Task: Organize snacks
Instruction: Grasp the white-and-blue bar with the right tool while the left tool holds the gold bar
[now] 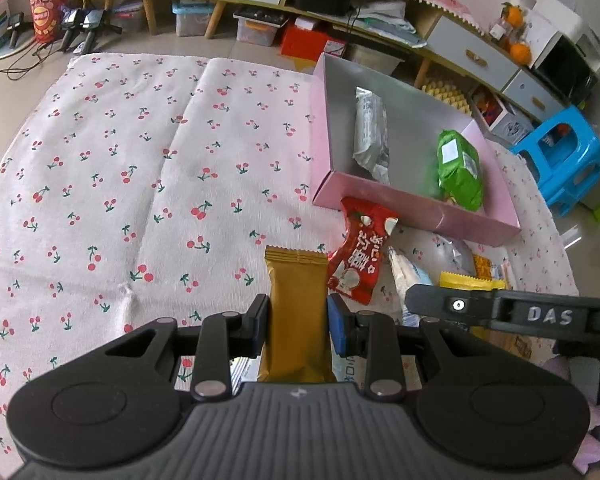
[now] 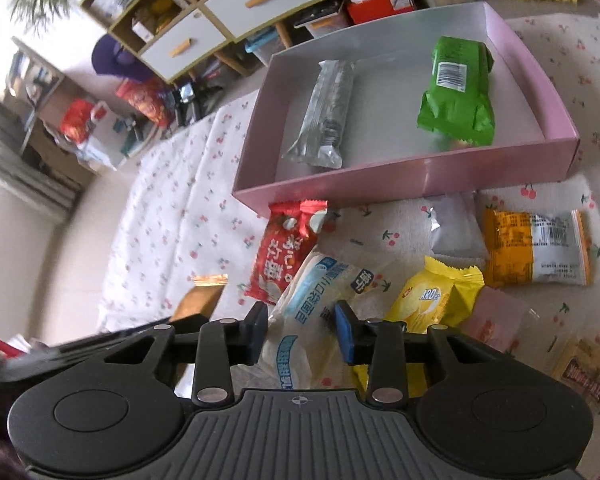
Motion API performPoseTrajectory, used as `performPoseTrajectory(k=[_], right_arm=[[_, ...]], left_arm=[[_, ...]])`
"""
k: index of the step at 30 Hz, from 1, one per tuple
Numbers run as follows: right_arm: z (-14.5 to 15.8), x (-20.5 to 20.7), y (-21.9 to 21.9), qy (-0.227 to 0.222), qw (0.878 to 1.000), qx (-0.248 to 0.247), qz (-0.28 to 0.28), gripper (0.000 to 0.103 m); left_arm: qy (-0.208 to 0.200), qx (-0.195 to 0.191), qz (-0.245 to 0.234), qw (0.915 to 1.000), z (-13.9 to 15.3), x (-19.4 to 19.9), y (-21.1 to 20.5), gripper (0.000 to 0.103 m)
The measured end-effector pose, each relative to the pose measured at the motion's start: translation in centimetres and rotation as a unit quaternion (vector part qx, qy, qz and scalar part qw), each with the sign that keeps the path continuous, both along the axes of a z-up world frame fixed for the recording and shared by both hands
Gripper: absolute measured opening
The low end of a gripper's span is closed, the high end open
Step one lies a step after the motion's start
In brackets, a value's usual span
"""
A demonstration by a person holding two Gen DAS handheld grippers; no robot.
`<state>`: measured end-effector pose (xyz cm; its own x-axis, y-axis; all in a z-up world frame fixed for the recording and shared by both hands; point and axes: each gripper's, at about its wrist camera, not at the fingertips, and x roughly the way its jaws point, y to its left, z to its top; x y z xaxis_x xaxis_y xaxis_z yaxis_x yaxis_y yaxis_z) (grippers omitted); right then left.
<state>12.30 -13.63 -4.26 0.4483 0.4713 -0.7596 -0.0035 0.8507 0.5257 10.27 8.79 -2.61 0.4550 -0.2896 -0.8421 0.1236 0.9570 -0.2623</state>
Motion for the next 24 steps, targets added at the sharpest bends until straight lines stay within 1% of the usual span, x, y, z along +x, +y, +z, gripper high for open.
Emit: performPoseTrajectory(k=[6, 13, 14, 15, 18, 21, 22, 24], right_arm=[[0.7, 0.0, -1.6, 0.002, 0.999, 0.041, -0.013, 0.035], [0.9, 0.4, -3.6, 0.014, 0.995, 0.090, -0.036, 0.033], [1.0, 0.4, -3.8, 0.013, 0.995, 0.095, -0.039, 0.033], [1.1, 0.5, -4.0, 0.012, 0.994, 0.101, -0.042, 0.029], [1.2, 0.6, -4.4, 0.013, 0.992, 0.120, -0.047, 0.028], [1.6, 0.5, -4.1, 0.001, 0.995, 0.096, -0.038, 0.029], [1.7, 0.5, -3.8, -0.002, 0.996, 0.085, -0.028, 0.032], [1.6, 0.5, -3.0, -0.007, 0.998, 0.060, -0.013, 0.033]], left_arm=[[0.000, -0.013, 0.011, 0.9999, 0.2, 0.2, 0.1, 0.028], [-0.003, -0.024, 0.015, 0.9996, 0.4, 0.4, -0.1, 0.028], [-0.003, -0.025, 0.016, 0.9996, 0.5, 0.4, -0.2, 0.028], [-0.004, -0.026, 0.017, 0.9995, 0.5, 0.5, -0.3, 0.028], [-0.004, -0.028, 0.016, 0.9995, 0.5, 0.5, -0.5, 0.028], [-0.004, -0.026, 0.016, 0.9995, 0.5, 0.6, -0.5, 0.028], [-0.004, -0.026, 0.016, 0.9995, 0.5, 0.6, -0.5, 0.028], [-0.001, -0.023, 0.016, 0.9996, 0.4, 0.5, -0.5, 0.028]])
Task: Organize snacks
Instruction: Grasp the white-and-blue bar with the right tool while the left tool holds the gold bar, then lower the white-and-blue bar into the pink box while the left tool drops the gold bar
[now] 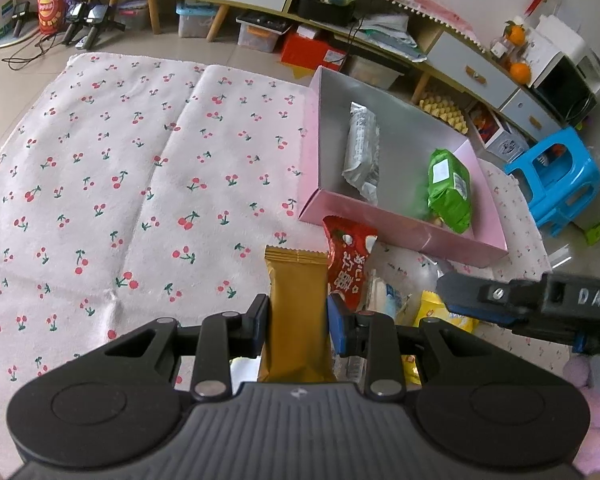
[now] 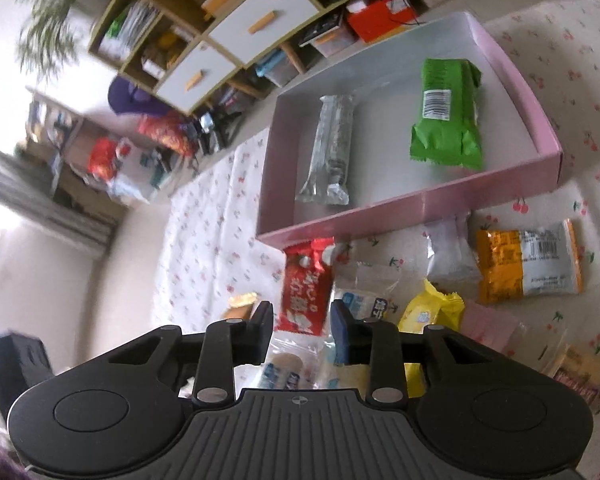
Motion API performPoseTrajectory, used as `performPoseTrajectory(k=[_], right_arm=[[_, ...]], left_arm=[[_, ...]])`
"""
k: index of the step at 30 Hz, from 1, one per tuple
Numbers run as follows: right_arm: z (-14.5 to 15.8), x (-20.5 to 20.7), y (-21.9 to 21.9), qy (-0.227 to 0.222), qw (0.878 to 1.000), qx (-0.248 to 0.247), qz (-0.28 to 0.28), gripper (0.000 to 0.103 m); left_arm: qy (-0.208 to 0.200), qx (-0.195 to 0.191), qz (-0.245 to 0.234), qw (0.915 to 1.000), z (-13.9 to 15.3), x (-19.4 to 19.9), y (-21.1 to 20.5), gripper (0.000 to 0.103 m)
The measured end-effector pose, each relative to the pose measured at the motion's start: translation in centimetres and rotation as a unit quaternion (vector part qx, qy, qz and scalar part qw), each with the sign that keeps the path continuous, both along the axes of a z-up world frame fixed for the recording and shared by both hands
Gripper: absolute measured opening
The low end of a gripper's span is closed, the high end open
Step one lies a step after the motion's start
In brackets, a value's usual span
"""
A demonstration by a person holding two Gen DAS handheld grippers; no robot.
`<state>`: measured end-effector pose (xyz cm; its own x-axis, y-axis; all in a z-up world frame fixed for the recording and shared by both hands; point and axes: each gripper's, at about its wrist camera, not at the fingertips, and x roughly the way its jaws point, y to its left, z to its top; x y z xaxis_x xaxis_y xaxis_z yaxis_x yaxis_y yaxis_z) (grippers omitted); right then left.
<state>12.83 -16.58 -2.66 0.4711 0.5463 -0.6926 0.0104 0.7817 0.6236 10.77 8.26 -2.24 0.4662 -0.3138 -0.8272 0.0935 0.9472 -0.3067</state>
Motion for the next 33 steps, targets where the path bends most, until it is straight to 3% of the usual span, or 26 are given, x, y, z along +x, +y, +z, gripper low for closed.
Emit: performPoseTrajectory(k=[10, 16, 19, 23, 28, 33], right_arm=[[-2.2, 0.4, 4.8, 0.010, 0.988, -0.142, 0.054, 0.041], [-3.3, 0.2, 7.3, -0.012, 0.976, -0.208, 0.070, 0.047], [-3.3, -0.1, 8.0, -0.029, 0.970, -0.231, 0.076, 0.041], [-2.9, 0.1, 7.5, -0.028, 0.974, -0.213, 0.065, 0.034], [-1.7, 0.7, 4.2, -0.004, 0.992, -0.121, 0.029, 0.034], [0.7, 0.7, 1.7, -0.014, 0.998, -0.069, 0.006, 0.034]], left_arm=[[0.001, 0.009, 0.000, 1.0000, -0.2, -0.2, 0.0, 0.028], [0.002, 0.013, 0.002, 0.9999, -0.3, -0.2, 0.2, 0.029], [0.002, 0.014, 0.003, 0.9999, -0.3, -0.2, 0.2, 0.028], [-0.002, 0.011, 0.004, 0.9999, 0.0, -0.2, 0.2, 0.028], [-0.007, 0.005, 0.010, 0.9999, 0.3, 0.0, 0.3, 0.028], [-0.016, -0.001, 0.016, 0.9997, 0.8, 0.3, 0.1, 0.028]])
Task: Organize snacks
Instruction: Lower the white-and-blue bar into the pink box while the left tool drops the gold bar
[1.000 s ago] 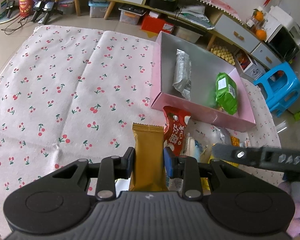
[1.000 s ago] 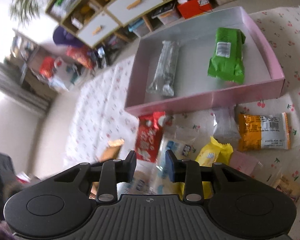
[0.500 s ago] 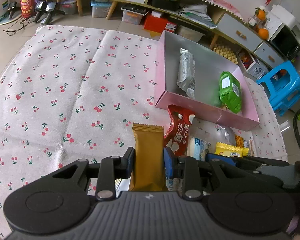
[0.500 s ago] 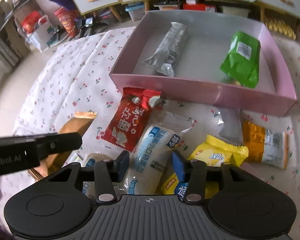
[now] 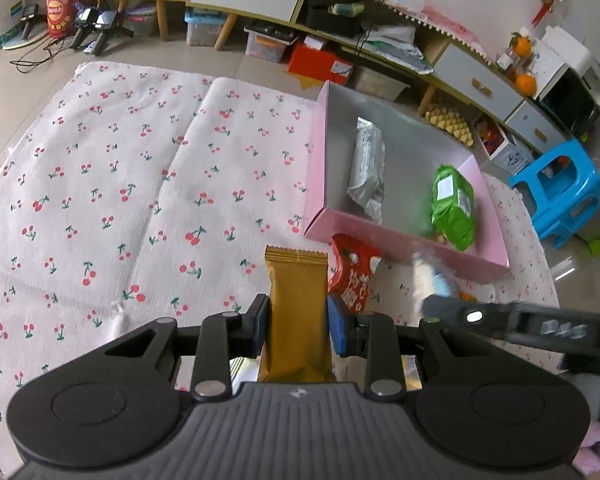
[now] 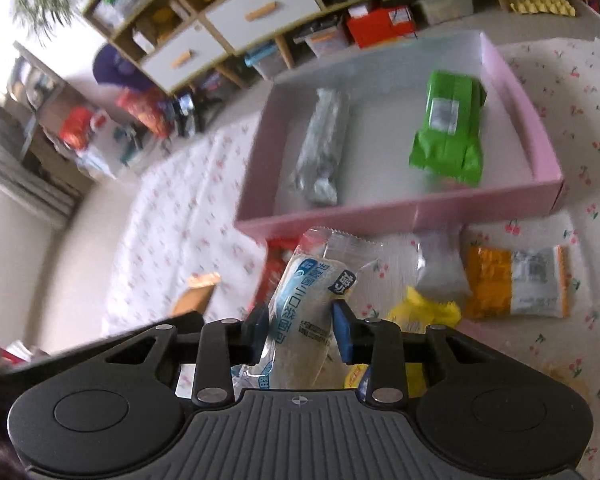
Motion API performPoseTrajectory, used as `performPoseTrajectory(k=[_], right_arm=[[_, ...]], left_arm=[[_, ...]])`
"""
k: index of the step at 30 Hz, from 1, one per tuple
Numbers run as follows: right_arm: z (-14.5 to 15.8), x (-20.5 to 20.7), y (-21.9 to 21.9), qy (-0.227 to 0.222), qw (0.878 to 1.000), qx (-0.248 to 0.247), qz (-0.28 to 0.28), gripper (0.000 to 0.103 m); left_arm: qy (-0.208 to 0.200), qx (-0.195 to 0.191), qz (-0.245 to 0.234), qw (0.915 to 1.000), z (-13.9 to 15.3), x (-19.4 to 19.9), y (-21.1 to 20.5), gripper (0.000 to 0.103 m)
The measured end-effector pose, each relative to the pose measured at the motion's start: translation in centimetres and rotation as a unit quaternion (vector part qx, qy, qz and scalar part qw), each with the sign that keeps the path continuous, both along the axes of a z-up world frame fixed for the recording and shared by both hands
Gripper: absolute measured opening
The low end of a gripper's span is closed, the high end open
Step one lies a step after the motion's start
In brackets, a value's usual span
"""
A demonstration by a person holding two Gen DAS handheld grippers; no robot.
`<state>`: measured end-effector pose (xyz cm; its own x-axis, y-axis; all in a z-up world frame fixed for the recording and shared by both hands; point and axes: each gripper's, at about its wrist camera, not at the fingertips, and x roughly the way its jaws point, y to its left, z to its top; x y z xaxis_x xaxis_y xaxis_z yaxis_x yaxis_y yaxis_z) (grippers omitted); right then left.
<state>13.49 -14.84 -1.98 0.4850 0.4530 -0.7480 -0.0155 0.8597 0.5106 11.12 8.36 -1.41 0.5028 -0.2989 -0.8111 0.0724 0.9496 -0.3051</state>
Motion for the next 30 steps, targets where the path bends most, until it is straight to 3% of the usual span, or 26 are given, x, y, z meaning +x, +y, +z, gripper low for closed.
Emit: performPoseTrajectory(k=[8, 16, 20, 25, 30], right_arm=[[3.9, 1.3, -3.2, -0.056, 0.997, 0.014, -0.047, 0.034], [4.5, 5.3, -7.8, -0.067, 0.989, 0.045, -0.124, 0.034], [3.4, 6.7, -9.5, -0.077, 0.983, 0.066, -0.151, 0.034], [2.1, 8.1, -10.3, -0.071, 0.981, 0.070, -0.164, 0.034], [1.3, 9.9, -9.7, -0.094, 0.981, 0.061, -0.157, 0.034]], left_arm=[[-0.041, -0.018, 0.009, 0.9990, 1.5, 1.9, -1.3, 0.028], [-0.074, -0.029, -0.010, 0.9968, 3.0, 6.1, -4.5, 0.028], [-0.080, -0.064, -0.004, 0.9947, 2.2, 7.7, -4.9, 0.029], [-0.056, -0.104, 0.010, 0.9930, 0.1, 10.3, -5.6, 0.029], [-0.053, -0.085, -0.008, 0.9949, -1.8, 12.1, -7.9, 0.029]])
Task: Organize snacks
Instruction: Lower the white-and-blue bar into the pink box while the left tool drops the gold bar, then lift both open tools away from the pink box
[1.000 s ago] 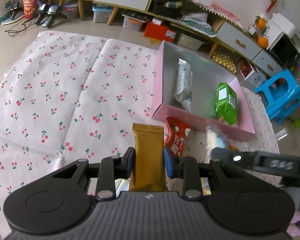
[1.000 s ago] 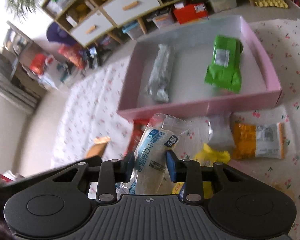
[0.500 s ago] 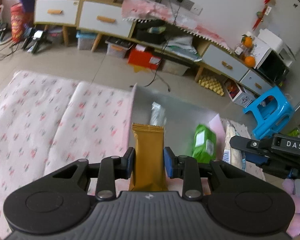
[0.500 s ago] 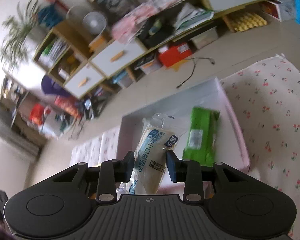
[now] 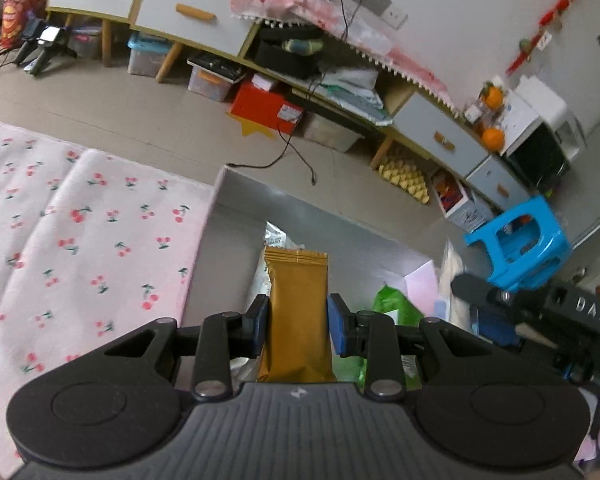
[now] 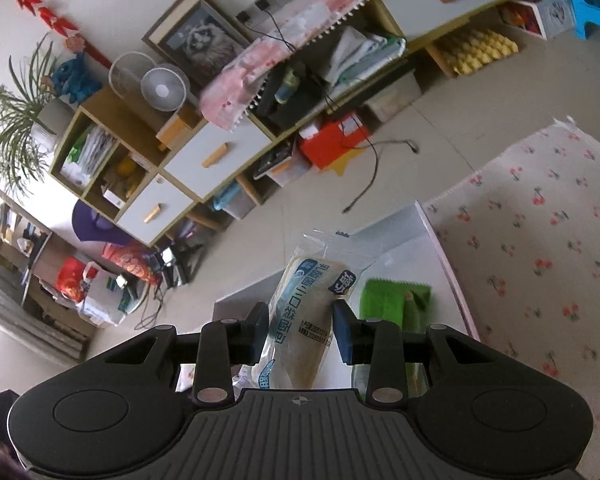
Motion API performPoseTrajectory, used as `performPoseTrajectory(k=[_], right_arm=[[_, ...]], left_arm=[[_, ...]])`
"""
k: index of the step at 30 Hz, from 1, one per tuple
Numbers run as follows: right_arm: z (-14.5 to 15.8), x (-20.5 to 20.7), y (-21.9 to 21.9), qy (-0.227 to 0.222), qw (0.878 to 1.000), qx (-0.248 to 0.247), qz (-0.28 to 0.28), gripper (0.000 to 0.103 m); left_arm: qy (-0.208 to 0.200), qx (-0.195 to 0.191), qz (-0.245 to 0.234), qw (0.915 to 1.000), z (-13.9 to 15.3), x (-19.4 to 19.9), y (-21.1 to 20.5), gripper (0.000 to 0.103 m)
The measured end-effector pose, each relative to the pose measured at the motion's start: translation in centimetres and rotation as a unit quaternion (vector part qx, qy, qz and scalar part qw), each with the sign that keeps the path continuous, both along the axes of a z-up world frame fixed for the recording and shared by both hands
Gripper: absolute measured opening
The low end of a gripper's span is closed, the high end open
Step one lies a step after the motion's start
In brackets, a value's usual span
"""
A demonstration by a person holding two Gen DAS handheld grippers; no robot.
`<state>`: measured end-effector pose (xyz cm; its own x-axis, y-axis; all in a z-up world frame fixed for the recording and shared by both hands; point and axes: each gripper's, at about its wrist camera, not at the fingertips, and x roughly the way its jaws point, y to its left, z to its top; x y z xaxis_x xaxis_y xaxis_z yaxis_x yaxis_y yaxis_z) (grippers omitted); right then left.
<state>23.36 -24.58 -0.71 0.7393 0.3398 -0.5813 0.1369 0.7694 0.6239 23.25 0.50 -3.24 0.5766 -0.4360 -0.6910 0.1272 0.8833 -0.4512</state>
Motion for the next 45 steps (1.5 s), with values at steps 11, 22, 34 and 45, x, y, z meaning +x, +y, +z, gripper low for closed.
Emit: performPoseTrajectory(k=[11, 22, 34, 45], right_arm=[[-3.6, 1.7, -0.9, 0.018, 1.000, 0.017, -0.015, 0.034], [-3.1, 1.5, -1.0, 0.014, 1.000, 0.019, -0.014, 0.038], [-1.0, -0.6, -1.5, 0.027, 0.999, -0.034, -0.014, 0.048], [2.7, -5.0, -0.8, 0.033, 0.995, -0.092, -0.004, 0.068]], left_arm=[[0.013, -0.051, -0.012, 0.9986, -2.1, 0.5, -1.5, 0.028], [0.000, -0.052, -0.003, 0.9986, -1.6, 0.0, -1.3, 0.046], [-0.011, 0.015, -0.012, 0.9998, 1.0, -2.3, -1.7, 0.062], [-0.035, 0.074, -0.019, 0.9965, 4.2, -6.5, -0.7, 0.078]])
